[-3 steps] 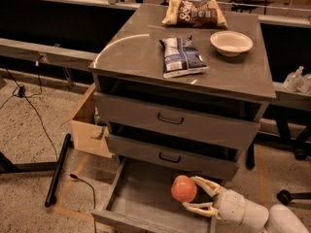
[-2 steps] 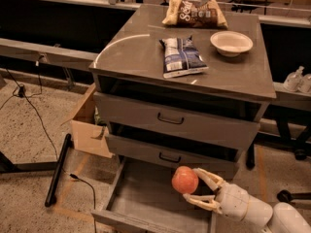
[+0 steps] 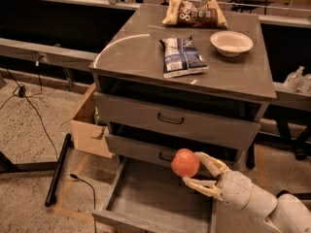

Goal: Pick apple from bottom drawer and place on counter

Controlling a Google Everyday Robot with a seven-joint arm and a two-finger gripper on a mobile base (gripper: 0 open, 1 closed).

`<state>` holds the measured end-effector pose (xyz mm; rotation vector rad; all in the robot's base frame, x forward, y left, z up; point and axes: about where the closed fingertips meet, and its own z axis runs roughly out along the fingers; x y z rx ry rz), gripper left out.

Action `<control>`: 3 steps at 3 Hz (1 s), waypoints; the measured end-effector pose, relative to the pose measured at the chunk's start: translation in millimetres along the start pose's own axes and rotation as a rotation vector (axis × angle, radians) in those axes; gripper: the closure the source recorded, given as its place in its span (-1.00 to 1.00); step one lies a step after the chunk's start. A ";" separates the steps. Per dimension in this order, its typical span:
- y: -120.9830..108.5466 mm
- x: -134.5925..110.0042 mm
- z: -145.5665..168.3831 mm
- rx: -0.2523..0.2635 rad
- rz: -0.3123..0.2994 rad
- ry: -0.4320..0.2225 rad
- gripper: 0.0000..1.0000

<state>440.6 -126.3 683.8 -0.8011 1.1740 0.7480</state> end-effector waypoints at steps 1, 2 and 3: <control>-9.8 -33.8 12.2 0.031 -0.055 -0.001 1.00; -29.8 -81.5 30.2 0.050 -0.154 -0.010 1.00; -29.8 -81.5 30.3 0.050 -0.154 -0.011 1.00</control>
Offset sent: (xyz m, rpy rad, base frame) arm 0.0253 -0.0034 0.1072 -0.0756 -0.1594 -0.1119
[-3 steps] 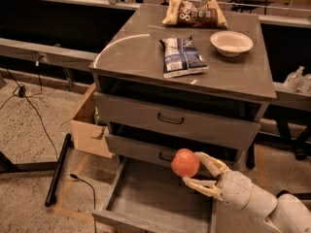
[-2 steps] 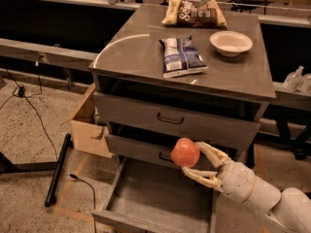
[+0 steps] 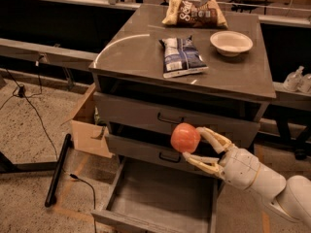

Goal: Pick apple from bottom drawer and place on counter

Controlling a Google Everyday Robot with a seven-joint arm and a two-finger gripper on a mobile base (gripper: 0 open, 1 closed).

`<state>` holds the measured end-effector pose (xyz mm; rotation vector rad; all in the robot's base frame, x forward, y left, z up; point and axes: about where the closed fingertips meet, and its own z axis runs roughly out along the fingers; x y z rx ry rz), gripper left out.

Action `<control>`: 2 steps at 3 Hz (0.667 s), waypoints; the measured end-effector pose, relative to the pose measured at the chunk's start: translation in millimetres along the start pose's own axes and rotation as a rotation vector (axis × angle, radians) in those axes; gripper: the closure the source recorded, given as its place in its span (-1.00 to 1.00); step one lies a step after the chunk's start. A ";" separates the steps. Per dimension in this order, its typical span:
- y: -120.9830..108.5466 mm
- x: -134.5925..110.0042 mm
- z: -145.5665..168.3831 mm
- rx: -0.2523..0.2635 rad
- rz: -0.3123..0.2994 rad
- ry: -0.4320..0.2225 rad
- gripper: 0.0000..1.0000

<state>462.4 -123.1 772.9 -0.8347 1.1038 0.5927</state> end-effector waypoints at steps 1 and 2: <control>-12.5 -14.5 1.4 0.061 0.021 -0.077 1.00; -11.6 -15.9 3.6 0.059 0.026 -0.087 0.65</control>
Offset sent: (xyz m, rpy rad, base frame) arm 0.0039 -0.0044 0.0127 0.0665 -0.0186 -0.0230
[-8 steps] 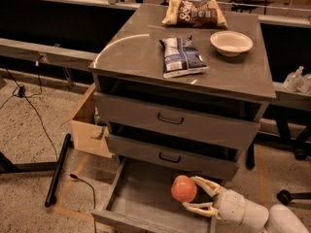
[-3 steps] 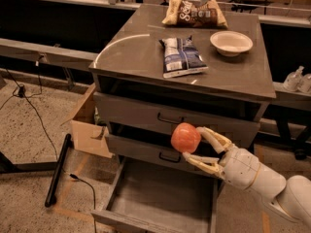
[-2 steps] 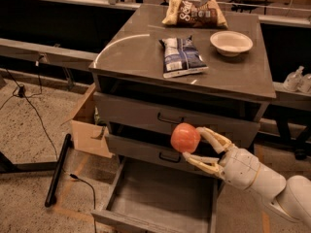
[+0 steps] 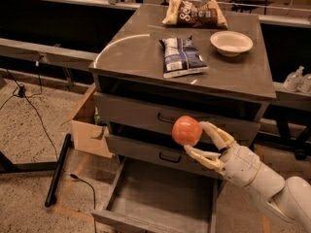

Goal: Pick apple from bottom drawer and place on counter

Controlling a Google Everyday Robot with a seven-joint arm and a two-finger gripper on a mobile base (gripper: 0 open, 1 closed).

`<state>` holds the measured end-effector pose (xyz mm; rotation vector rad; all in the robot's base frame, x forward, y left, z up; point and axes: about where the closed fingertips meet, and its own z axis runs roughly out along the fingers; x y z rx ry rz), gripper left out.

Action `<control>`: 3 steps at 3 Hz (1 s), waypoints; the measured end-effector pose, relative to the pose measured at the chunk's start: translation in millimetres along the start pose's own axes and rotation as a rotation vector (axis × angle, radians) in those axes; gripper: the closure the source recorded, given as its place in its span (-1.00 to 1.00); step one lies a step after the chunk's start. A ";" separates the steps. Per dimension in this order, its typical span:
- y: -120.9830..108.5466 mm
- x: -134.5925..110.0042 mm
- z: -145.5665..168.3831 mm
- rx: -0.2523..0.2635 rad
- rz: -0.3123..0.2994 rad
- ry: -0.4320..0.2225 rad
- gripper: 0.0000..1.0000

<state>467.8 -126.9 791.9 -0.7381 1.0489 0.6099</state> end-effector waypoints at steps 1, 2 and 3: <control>0.8 -0.6 1.5 -0.003 0.000 -0.001 0.17; 1.7 -1.1 2.9 -0.006 0.000 -0.002 -0.28; 2.6 -1.6 4.3 -0.010 0.000 -0.004 -0.76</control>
Offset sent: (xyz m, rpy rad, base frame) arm 0.0000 0.0013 0.0006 -0.0004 -0.0009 0.0026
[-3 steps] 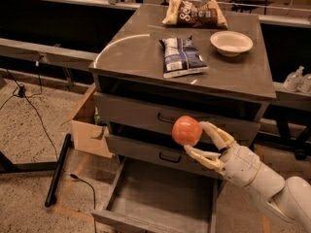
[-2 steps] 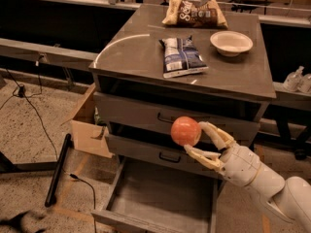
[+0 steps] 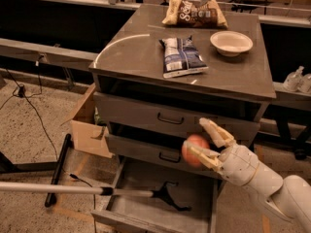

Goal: Pick apple from bottom drawer and place on counter

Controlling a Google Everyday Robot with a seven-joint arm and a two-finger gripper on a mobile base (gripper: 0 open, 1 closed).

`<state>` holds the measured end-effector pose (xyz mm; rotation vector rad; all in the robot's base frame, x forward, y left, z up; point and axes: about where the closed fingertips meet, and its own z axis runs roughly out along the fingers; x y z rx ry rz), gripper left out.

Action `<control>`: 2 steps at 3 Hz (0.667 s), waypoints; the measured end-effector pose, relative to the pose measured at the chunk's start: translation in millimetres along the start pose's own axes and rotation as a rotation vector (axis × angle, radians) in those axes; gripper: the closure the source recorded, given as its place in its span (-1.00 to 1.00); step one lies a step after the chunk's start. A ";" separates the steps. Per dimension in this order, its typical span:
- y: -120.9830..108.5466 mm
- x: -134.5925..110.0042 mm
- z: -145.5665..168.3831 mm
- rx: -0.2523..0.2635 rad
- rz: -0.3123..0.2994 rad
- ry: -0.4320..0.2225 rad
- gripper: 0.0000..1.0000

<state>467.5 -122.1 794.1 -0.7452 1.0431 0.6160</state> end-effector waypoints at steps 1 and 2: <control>0.9 -0.6 1.5 -0.003 0.000 -0.001 -1.00; 0.9 -0.6 1.5 -0.003 0.000 -0.001 -1.00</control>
Offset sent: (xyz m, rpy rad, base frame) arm -0.0001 0.0014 0.0006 -0.0004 -0.0010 0.0028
